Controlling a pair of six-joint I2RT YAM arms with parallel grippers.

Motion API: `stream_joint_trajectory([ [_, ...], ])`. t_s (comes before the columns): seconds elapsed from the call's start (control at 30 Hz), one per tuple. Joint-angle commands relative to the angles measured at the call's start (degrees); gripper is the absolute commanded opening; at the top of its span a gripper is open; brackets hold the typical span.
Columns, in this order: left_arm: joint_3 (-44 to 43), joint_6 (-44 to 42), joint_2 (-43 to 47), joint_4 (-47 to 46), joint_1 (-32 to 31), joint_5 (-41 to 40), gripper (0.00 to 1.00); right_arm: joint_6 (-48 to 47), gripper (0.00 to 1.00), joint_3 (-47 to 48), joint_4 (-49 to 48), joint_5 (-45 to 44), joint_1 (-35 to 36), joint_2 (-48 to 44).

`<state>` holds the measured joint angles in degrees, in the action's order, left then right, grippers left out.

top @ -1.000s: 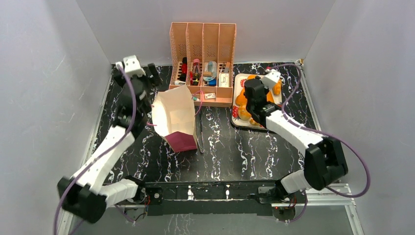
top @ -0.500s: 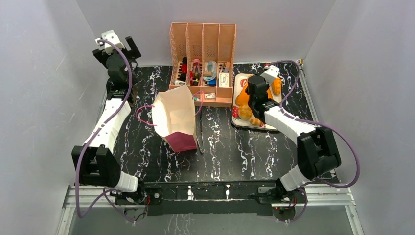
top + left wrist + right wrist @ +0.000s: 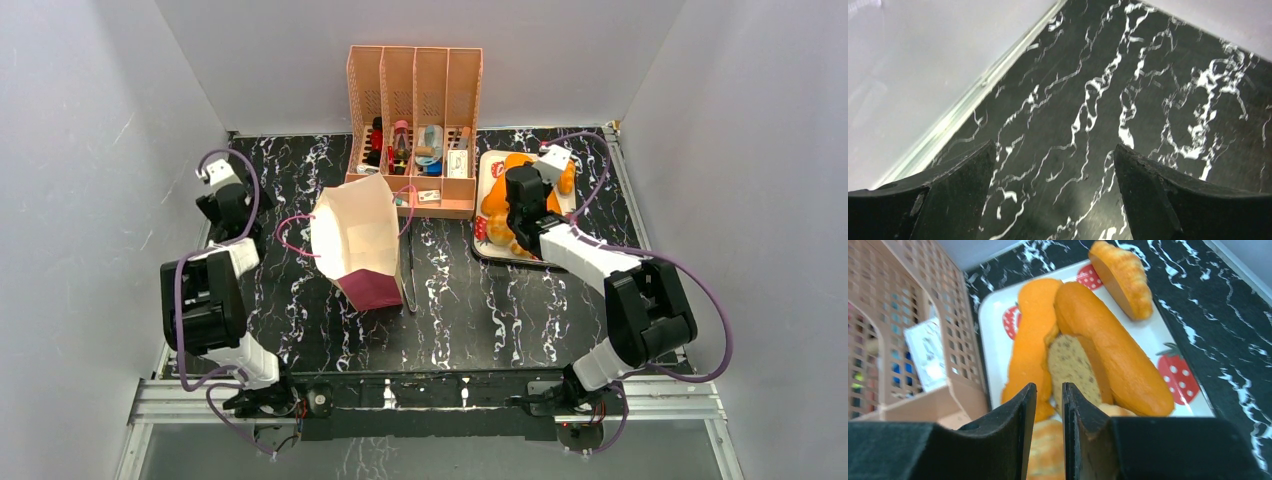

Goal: Take the fake bread out of the paper bag
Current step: Reset both arms

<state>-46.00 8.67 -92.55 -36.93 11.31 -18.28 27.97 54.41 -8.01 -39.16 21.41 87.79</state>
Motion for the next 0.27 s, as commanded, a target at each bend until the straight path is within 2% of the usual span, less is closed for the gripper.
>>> stream_joint_trajectory([
  [0.0,5.55,0.39,1.5,-13.25,0.55,2.95,0.86,-5.38,0.69,-2.68,-4.07,-2.53,0.04,-2.97],
  [0.03,6.76,0.4,1.44,-14.13,0.55,2.97,0.86,-4.91,0.76,-2.94,-4.19,-2.73,0.04,-3.12],
  [0.13,8.66,0.44,1.56,-15.64,0.75,3.55,0.86,-5.31,0.71,-3.76,-4.57,-3.02,0.02,-3.77],
  [0.23,9.27,1.01,2.18,-16.17,0.74,4.08,0.85,-5.25,0.76,-4.96,-5.95,-3.07,0.04,-4.63],
])
